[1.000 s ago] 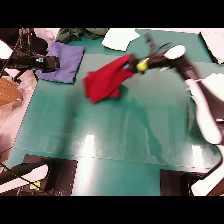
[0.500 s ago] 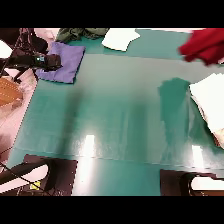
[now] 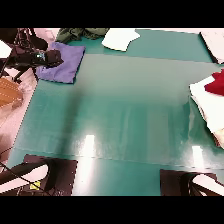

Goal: Fold the shirts.

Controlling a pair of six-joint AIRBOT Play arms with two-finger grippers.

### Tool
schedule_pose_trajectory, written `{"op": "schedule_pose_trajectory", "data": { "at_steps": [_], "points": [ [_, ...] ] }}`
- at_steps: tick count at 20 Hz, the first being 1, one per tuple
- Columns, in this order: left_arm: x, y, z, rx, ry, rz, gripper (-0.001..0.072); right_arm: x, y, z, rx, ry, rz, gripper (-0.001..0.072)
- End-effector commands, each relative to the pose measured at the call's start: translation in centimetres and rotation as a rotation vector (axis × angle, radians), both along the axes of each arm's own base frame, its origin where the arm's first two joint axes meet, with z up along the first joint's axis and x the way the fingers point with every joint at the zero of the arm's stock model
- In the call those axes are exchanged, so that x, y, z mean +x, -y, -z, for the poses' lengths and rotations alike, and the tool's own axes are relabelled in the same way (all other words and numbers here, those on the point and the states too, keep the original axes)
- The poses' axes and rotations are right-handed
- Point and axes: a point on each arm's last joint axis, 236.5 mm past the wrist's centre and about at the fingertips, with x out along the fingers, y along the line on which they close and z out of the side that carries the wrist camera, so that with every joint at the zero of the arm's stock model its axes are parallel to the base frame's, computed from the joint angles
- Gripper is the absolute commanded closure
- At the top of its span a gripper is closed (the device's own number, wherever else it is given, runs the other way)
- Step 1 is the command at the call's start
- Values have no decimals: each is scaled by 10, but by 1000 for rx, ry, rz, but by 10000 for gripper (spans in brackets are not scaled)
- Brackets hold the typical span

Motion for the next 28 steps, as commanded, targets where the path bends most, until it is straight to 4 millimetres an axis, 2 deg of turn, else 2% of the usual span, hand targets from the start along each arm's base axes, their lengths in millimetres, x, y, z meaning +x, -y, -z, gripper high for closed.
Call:
{"op": "schedule_pose_trajectory", "data": {
  "at_steps": [1,2,3,4,5,6,8,9,10,11,12,13,14,15,16,17,18,19,20,21,23,24,25,26,27,28],
  "points": [
    [-6,11,0,-48,-26,23,676,-53,-3,58,73,-168,15,425],
    [-8,14,1,-60,-37,32,676,-62,-4,67,100,-186,10,289],
    [-11,18,1,-75,-48,44,676,-70,-3,71,116,-199,17,277],
    [-14,20,3,-79,-60,51,675,-76,5,66,109,-191,39,276],
    [-16,21,5,-80,-72,58,676,-78,17,52,67,-154,53,276],
    [-17,21,5,-80,-77,60,675,-82,39,27,-18,-96,94,277],
    [-19,22,7,-79,-88,67,675,-80,84,-50,-220,117,223,277],
    [-20,23,8,-79,-92,69,675,-72,97,-101,-318,274,251,277],
    [-21,23,8,-79,-96,71,675,-60,99,-144,-371,411,251,277],
    [-23,24,9,-80,-103,75,675,-45,92,-183,-394,538,225,277],
    [-24,25,10,-82,-111,78,675,-24,76,-221,-404,664,168,277],
    [-25,25,11,-82,-116,80,675,2,48,-254,-407,776,74,277],
    [-26,25,11,-81,-120,82,675,28,10,-280,-406,871,-45,277],
    [-26,25,11,-81,-119,82,675,56,-41,-300,-398,946,-179,278],
    [-26,25,11,-81,-119,82,675,80,-94,-311,-385,1005,-309,278],
    [-26,25,11,-81,-119,82,675,101,-163,-317,-367,1077,-467,279],
    [-26,25,11,-81,-119,82,675,114,-230,-315,-325,1136,-608,280],
    [-26,25,11,-81,-118,82,675,121,-304,-304,-281,1181,-758,281],
    [-26,25,11,-81,-118,82,675,121,-370,-284,-255,1191,-894,282],
    [-26,25,11,-81,-118,81,675,114,-435,-256,-234,1169,-1039,282],
    [-25,25,11,-81,-116,80,675,82,-541,-190,-198,1088,-1312,282],
    [-25,25,11,-81,-115,80,675,62,-578,-160,-189,1040,-1431,285],
    [-25,25,11,-81,-115,80,675,39,-609,-132,-182,1001,-1549,361],
    [-25,25,11,-81,-115,80,675,17,-631,-112,-173,982,-1645,593],
    [-25,25,11,-81,-114,80,675,4,-643,-100,-159,968,-1697,692],
    [-25,25,11,-81,-114,79,675,-5,-651,-95,-150,962,-1722,692]
  ]
}}
